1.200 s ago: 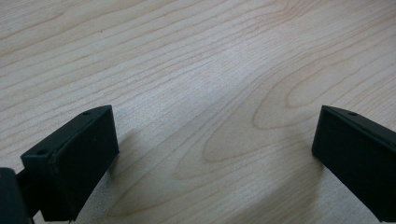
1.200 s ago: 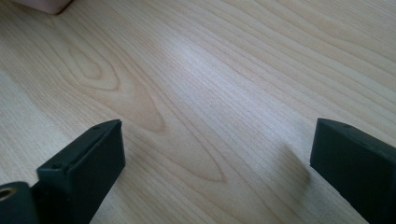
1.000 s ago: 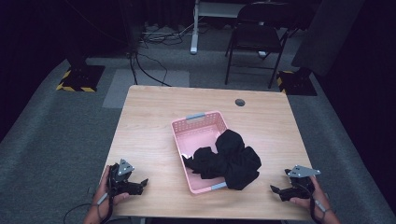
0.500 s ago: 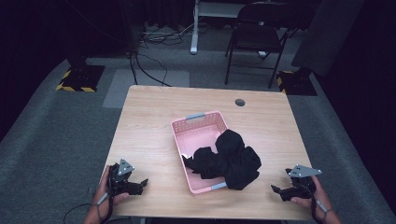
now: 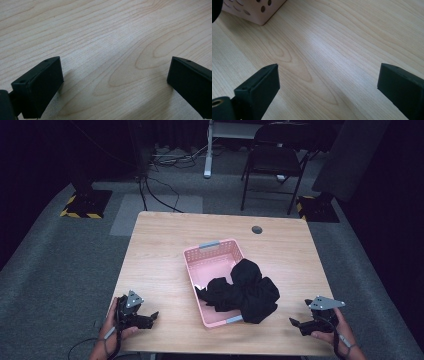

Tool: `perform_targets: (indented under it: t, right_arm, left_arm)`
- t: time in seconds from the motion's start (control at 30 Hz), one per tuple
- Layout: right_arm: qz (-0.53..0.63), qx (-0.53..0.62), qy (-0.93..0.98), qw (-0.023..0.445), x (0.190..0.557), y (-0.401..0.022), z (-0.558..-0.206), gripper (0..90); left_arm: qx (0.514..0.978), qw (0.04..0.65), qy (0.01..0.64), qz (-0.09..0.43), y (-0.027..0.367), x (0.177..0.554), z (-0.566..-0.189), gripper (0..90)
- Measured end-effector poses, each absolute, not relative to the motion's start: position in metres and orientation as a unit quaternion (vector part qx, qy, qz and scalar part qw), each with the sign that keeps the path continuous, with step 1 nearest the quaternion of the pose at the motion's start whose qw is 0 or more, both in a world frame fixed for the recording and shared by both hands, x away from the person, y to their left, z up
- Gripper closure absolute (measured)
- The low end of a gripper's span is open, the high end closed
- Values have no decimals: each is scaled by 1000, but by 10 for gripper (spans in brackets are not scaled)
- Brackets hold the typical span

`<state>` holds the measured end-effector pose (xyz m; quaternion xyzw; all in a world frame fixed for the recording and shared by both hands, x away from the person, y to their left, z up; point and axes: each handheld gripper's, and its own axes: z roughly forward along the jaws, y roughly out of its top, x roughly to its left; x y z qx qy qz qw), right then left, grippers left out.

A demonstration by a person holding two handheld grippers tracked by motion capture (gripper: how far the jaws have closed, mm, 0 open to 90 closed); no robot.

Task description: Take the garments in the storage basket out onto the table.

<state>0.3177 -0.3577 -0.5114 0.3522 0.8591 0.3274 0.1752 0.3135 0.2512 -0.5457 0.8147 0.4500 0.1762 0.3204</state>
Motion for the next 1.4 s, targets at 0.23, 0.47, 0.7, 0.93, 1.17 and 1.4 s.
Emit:
perform_targets:
  t: [0.23, 0.47, 0.7, 0.93, 1.17, 1.4]
  right_arm:
    - [326, 346, 862, 177, 317, -354, -507, 40]
    - [326, 343, 862, 179, 316, -352, -504, 40]
    - [332, 344, 859, 182, 317, -349, -502, 41]
    - [337, 343, 858, 182, 317, -347, -499, 49]
    - [344, 328, 863, 173, 322, -343, -492, 50]
    - [344, 308, 870, 173, 322, -331, -485, 50]
  left_arm:
    - [815, 321, 450, 176, 251, 314, -546, 0]
    - [815, 321, 450, 176, 251, 314, -546, 0]
    - [815, 320, 450, 176, 251, 314, -546, 0]
    - [815, 321, 450, 176, 251, 314, -546, 0]
    - [815, 321, 450, 176, 251, 314, -546, 0]
    - [815, 321, 450, 176, 251, 314, -546, 0]
